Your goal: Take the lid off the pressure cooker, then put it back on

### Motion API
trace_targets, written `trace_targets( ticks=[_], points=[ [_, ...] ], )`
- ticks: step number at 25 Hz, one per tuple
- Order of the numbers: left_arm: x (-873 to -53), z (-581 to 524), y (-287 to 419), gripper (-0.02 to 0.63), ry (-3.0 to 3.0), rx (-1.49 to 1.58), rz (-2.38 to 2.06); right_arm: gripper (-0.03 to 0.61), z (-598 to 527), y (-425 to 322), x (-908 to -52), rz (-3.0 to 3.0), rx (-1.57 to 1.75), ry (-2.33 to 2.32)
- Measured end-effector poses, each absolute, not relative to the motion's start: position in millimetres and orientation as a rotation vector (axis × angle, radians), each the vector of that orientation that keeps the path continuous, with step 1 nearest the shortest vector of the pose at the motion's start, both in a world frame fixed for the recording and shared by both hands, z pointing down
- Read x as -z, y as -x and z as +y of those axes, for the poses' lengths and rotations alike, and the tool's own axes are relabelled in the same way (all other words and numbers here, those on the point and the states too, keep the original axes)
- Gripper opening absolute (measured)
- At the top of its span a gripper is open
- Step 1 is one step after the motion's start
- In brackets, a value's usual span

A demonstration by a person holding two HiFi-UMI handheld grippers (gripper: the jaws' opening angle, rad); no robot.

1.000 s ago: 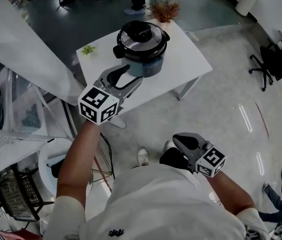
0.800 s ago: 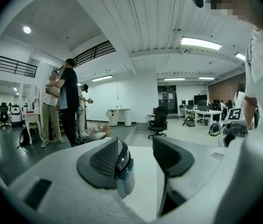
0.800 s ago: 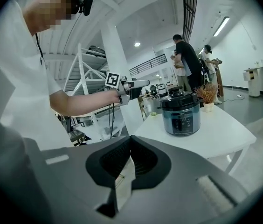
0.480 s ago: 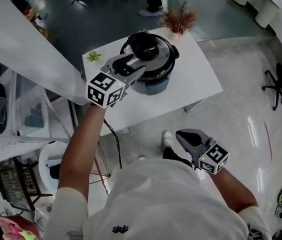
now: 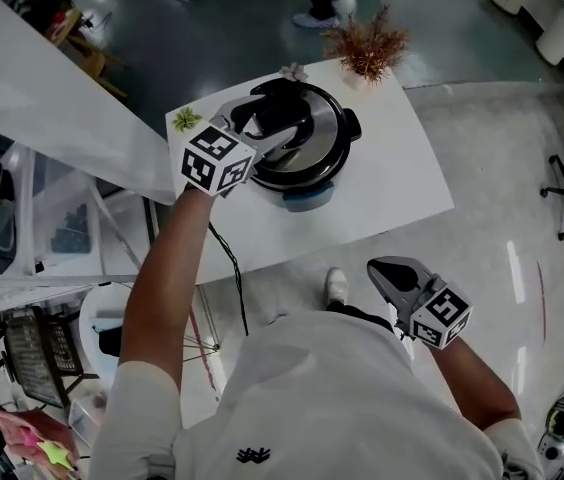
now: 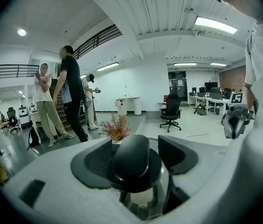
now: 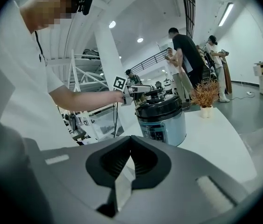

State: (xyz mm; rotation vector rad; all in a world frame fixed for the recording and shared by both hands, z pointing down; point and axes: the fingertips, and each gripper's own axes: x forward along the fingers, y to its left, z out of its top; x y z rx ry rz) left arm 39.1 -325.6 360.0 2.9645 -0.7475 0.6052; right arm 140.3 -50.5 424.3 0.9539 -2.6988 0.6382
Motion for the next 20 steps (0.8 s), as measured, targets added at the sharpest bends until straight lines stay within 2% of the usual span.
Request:
trace_targets(
  ticks=[20],
  points=[
    [-405,-345,-64,0.304,-2.930,-0.865,-0.524,0.011,-89,-178,-432,-2.683,-0.659,-0.939]
  ],
)
